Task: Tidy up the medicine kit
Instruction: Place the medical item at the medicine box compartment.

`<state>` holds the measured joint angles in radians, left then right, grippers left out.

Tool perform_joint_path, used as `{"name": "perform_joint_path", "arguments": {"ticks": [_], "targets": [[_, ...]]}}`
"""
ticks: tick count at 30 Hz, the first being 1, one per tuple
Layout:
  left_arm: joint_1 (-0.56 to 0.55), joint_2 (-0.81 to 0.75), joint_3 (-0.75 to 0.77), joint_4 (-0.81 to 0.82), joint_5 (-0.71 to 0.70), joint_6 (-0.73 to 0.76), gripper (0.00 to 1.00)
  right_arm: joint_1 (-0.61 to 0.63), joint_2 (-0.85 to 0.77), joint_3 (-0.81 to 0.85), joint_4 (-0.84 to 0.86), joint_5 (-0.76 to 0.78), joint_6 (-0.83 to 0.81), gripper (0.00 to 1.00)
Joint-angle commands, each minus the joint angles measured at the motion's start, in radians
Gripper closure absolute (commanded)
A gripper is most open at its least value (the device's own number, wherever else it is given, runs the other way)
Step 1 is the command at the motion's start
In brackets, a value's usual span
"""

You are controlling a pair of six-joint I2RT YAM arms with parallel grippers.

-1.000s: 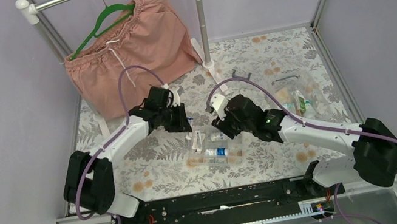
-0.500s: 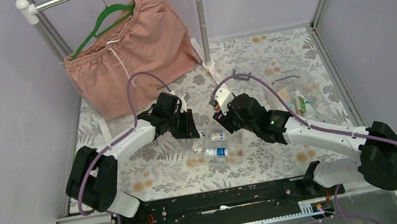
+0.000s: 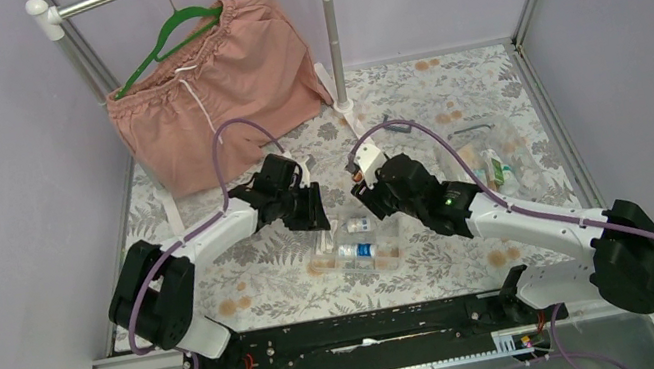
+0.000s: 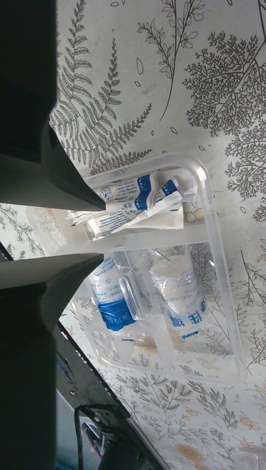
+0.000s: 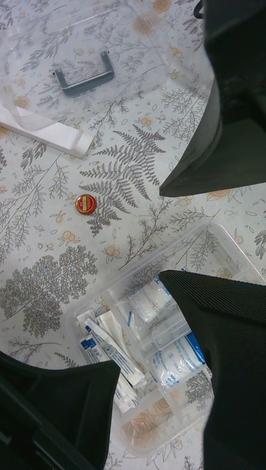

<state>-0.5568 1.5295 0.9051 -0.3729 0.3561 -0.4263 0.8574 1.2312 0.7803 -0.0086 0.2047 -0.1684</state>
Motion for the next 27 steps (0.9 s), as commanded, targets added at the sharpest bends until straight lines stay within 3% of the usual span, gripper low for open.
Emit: {"name": "perform_joint_path", "arguments": {"ticks": [1, 5, 10, 19, 27], "targets": [[-0.006, -0.001, 0.009, 0.030, 0.004, 0.029, 0.60, 0.006, -0.024, 0.011, 0.036, 0.065, 0.046, 0.41], [-0.005, 0.003, 0.028, 0.031, -0.006, 0.045, 0.59, -0.011, -0.009, 0.056, -0.035, 0.157, 0.153, 0.41], [0.033, -0.099, 0.049, 0.061, -0.113, 0.017, 0.56, -0.158, 0.058, 0.180, -0.208, 0.038, 0.312, 0.41], [0.190, -0.291, 0.041, 0.131, -0.218, 0.046, 0.32, -0.218, 0.165, 0.304, -0.280, -0.016, 0.419, 0.34], [0.324, -0.356, 0.017, 0.131, -0.222, 0.086, 0.21, -0.227, 0.347, 0.459, -0.339, -0.040, 0.498, 0.30]]}}
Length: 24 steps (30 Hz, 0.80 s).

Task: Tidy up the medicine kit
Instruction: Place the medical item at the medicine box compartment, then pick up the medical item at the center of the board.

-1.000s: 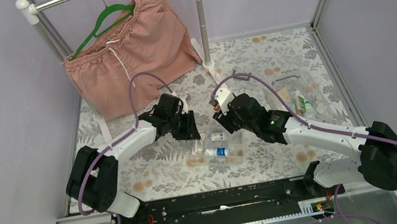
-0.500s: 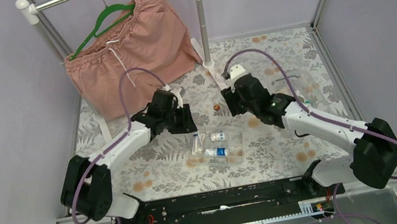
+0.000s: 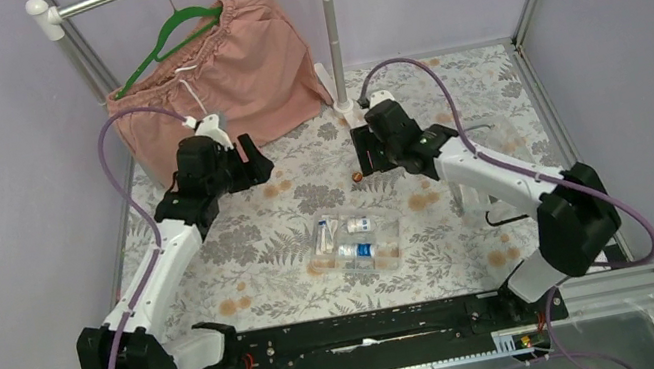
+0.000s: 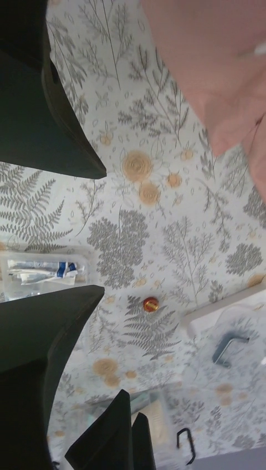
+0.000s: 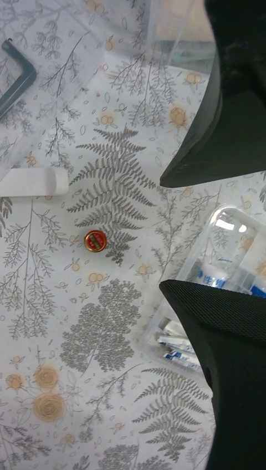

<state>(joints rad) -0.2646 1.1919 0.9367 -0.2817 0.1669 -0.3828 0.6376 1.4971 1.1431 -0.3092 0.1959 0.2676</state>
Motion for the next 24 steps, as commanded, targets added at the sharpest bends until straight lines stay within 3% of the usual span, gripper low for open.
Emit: {"name": "perform_joint_path", "arguments": {"ticks": [1, 11, 24], "targets": [[0.036, -0.021, -0.019, 0.042, -0.037, 0.053, 0.21, -0.007, 0.107, 0.113, -0.040, -0.042, 0.062, 0.29], [0.039, -0.042, -0.047, 0.044, -0.147, 0.144, 0.21, 0.005, 0.377, 0.320, -0.093, -0.015, 0.033, 0.25], [0.039, -0.071, -0.043, 0.002, -0.197, 0.140, 0.20, 0.010, 0.585, 0.457, -0.171, 0.017, -0.007, 0.37]]}}
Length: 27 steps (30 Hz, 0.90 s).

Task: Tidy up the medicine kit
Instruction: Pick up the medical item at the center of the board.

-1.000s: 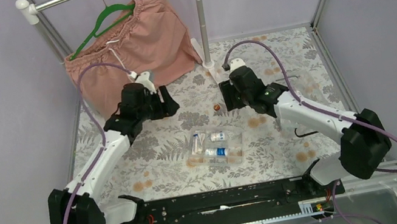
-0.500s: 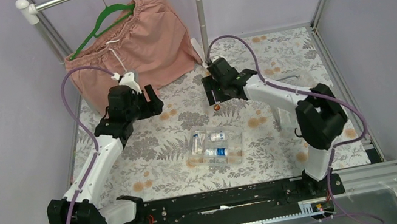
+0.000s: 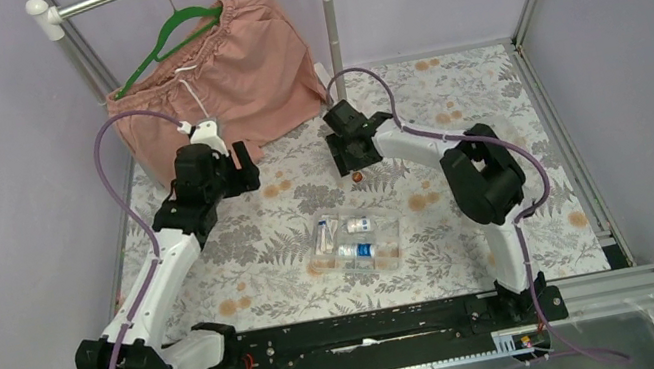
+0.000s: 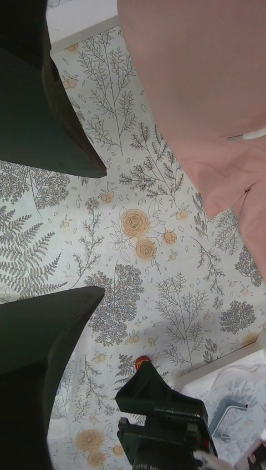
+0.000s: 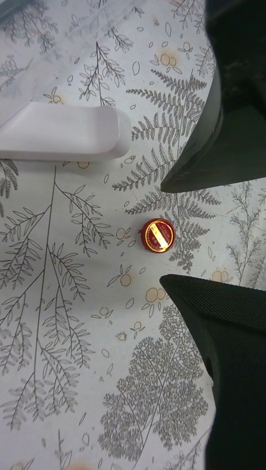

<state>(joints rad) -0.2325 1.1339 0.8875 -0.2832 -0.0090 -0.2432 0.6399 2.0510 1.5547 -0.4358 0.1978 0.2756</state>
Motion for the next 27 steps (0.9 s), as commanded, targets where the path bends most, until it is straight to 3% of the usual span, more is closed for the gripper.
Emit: {"name": "perform_joint_path", "arguments": {"ticks": [1, 14, 22, 27], "targets": [[0.007, -0.014, 0.012, -0.003, -0.010, -0.008, 0.21, 0.007, 0.037, 0.046, -0.045, 0.012, -0.015, 0.38], [0.007, -0.008, -0.028, 0.034, 0.004, -0.049, 0.21, 0.009, 0.113, 0.081, -0.080, -0.001, -0.030, 0.49], [0.007, -0.001, -0.039, 0.047, 0.034, -0.062, 0.21, 0.016, 0.117, 0.073, -0.076, 0.018, -0.038, 0.69], [0.007, 0.002, -0.038, 0.048, 0.027, -0.062, 0.21, 0.018, 0.050, 0.053, -0.089, 0.018, -0.035, 0.71]]}}
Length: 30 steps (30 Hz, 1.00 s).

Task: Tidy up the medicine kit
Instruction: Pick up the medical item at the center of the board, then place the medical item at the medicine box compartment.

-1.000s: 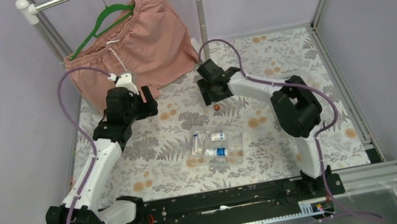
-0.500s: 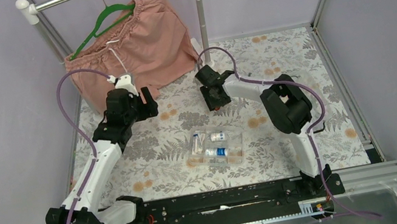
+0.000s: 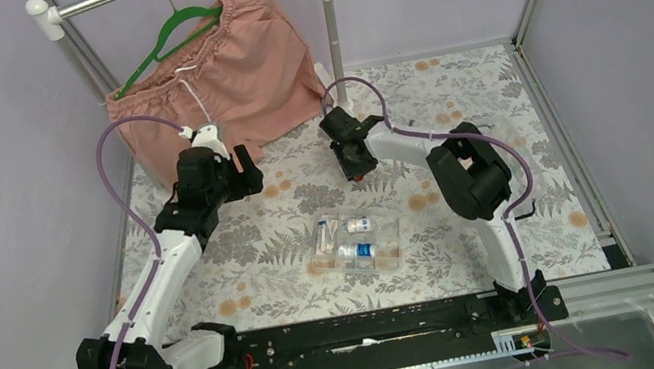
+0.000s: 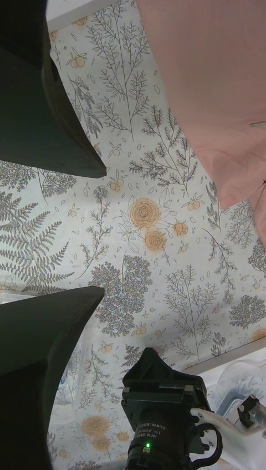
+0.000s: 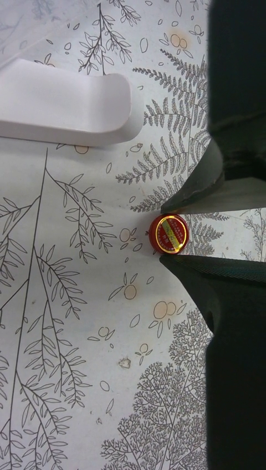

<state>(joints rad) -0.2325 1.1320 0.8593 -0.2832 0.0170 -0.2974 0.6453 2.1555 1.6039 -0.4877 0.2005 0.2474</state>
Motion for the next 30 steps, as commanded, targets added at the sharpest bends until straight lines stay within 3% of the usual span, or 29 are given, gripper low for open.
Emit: {"name": "perform_joint_path", "arguments": {"ticks": [1, 10, 17, 30], "targets": [[0.007, 0.005, -0.011, 0.048, 0.000, -0.007, 0.21, 0.013, -0.082, -0.004, -0.043, 0.013, -0.003, 0.71], [0.007, 0.021, -0.005, 0.048, 0.008, -0.008, 0.21, 0.021, -0.368, -0.221, -0.076, -0.040, 0.015, 0.72], [0.007, 0.025, -0.006, 0.052, 0.011, -0.008, 0.21, 0.128, -0.561, -0.411, -0.116, -0.025, 0.095, 0.72], [0.007, 0.025, -0.011, 0.046, 0.005, -0.007, 0.21, 0.277, -0.684, -0.555, -0.167, -0.041, 0.226, 0.73]]}}
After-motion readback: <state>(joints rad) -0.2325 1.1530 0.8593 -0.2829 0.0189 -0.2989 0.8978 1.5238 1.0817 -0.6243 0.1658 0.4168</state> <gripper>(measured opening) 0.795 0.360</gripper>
